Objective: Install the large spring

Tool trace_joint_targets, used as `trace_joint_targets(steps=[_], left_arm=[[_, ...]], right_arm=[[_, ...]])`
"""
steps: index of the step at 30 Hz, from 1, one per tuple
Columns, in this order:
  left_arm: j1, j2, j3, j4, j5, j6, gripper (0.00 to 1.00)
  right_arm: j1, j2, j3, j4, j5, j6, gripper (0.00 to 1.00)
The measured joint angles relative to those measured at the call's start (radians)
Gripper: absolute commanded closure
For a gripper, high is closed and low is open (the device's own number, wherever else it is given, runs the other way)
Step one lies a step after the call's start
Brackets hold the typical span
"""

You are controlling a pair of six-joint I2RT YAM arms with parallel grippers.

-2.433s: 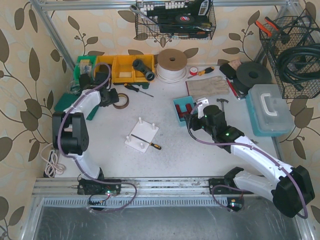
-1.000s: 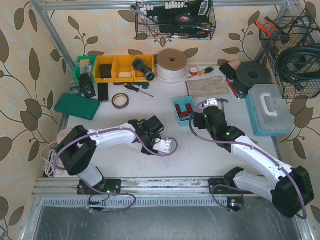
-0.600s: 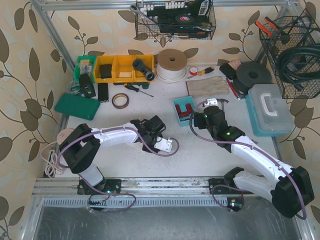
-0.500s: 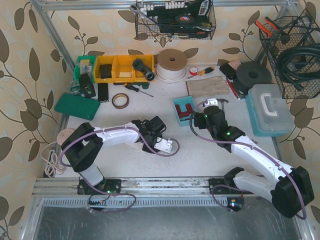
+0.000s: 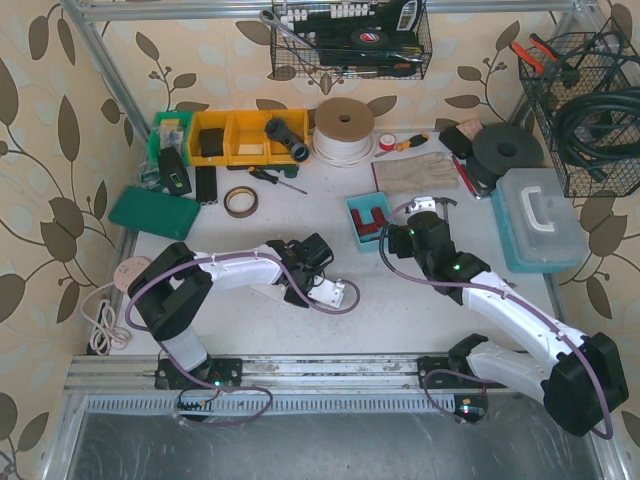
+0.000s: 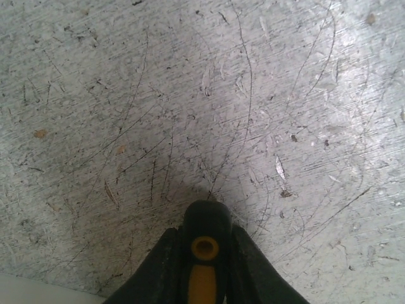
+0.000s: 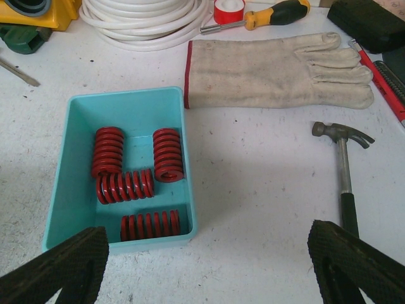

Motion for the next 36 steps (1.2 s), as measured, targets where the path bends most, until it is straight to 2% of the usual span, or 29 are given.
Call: trace_joint_targets(steps=[7, 18, 26, 30, 36], left_arm=[[0.000, 0.000, 0.007, -0.008, -0.006, 0.003, 0.89], [0.000, -0.068, 0.049, -0.038, -0.016, 0.005, 0.96], [0.008, -0.138, 0.133, -0.033, -0.127, -0.069, 1.00], [0.055, -0.149, 0.149, -0.008, -0.200, -0.169, 1.00], [0.242, -0.194, 0.145, 0.042, -0.323, -0.355, 1.00]], right_arm=[[0.000, 0.000, 0.000, -0.001, 0.000, 0.000, 0.13], [0.000, 0.000, 0.000, -0.008, 0.000, 0.000, 0.13], [0.000, 0.000, 0.000, -0.009, 0.000, 0.000, 0.14], [0.000, 0.000, 0.000, -0.012, 0.000, 0.000, 0.14], [0.000, 0.000, 0.000, -0.020, 0.000, 0.000, 0.14]])
